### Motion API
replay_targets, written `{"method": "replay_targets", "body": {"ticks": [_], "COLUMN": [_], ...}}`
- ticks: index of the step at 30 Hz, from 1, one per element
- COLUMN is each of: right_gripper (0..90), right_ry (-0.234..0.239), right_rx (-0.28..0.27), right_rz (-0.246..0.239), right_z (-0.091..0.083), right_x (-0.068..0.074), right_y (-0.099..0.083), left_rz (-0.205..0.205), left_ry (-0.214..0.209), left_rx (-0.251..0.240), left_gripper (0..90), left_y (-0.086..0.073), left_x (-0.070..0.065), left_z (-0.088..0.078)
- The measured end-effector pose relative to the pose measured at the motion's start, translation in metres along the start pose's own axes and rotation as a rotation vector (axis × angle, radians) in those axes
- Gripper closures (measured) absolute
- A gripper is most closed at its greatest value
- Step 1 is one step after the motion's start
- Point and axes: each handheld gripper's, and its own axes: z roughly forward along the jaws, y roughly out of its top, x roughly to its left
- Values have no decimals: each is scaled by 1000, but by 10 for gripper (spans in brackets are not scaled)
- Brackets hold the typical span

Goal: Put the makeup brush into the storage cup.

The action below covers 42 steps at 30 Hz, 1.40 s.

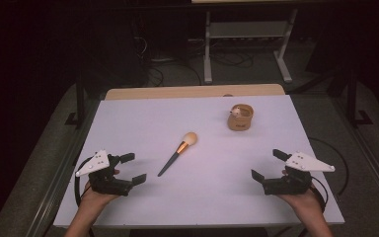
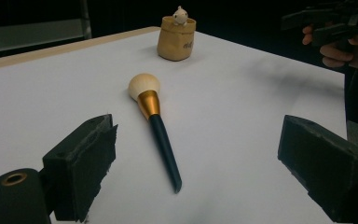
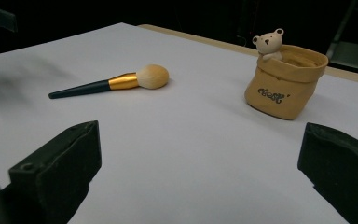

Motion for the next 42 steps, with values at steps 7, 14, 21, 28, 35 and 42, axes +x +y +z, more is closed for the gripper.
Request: {"method": "replay_targets", "body": {"ticks": [7, 14, 21, 28, 35, 42], "right_gripper": [0, 0, 0, 0, 0, 0], "right_ry": [-2, -1, 2, 9, 8, 9], "right_rx": [1, -9, -8, -10, -29, -22], "right_rz": [-4, -4, -8, 0, -8, -8], "right_z": [0, -1, 0, 1, 1, 2], "right_x": [0, -1, 0, 2, 1, 1], "right_y": [0, 1, 1, 1, 3, 2], "left_rz": [2, 0, 5, 7, -1, 8], "left_ry": [2, 3, 3, 6, 0, 0], "left_rx": [2, 4, 4, 8, -5, -2], "left_gripper": [105, 105, 105, 105, 118, 114], "left_y": [0, 1, 3, 6, 9, 13], "left_x": [0, 0, 0, 1, 2, 3], "left_z": [0, 1, 1, 4, 7, 11]}}
